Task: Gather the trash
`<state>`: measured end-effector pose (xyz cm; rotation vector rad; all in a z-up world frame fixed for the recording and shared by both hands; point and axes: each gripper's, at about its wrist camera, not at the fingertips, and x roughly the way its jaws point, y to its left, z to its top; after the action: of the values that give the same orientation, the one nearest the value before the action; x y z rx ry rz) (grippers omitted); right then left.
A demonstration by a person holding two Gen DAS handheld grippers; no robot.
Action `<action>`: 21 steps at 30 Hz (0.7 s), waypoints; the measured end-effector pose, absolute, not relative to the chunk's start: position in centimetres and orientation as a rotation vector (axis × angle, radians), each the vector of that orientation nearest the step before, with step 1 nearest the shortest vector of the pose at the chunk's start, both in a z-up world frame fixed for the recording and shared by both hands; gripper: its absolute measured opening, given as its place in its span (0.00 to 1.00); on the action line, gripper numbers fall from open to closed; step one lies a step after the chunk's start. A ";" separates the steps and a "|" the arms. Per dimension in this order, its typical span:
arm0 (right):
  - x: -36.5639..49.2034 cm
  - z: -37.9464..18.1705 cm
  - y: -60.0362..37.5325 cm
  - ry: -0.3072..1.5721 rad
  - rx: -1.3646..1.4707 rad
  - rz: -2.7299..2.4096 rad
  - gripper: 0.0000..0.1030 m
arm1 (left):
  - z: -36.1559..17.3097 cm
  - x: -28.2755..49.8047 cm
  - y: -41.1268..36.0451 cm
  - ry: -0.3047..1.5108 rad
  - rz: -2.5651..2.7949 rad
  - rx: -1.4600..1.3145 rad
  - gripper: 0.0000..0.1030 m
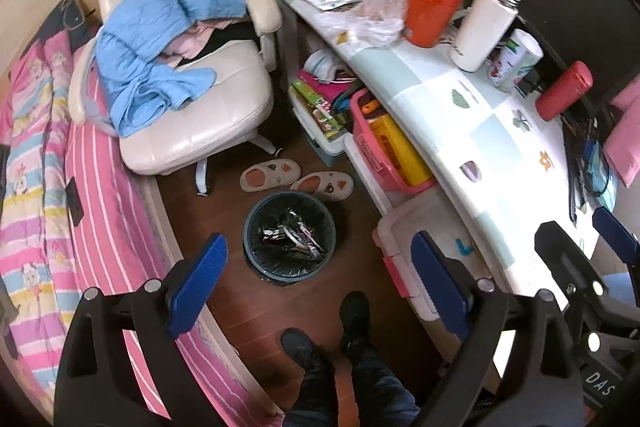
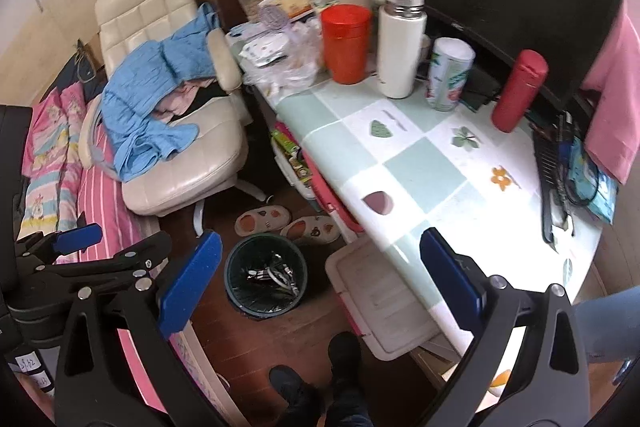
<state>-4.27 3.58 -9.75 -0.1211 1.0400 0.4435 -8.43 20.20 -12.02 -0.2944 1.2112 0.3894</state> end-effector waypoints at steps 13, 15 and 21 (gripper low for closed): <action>-4.0 -8.7 -1.0 1.014 -0.065 0.351 0.95 | -10.6 -6.2 16.7 1.188 0.325 -0.207 0.95; -4.1 -8.7 -1.5 1.012 -0.059 0.340 0.95 | -10.5 -6.0 16.2 1.187 0.320 -0.189 0.95; -4.4 -8.5 -2.9 1.006 -0.042 0.305 0.95 | -10.6 -5.7 15.1 1.188 0.315 -0.148 0.95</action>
<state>-4.44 -2.87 -8.52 -0.0421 1.0058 0.3047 -5.70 15.09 -10.61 -0.1483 1.1882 0.3145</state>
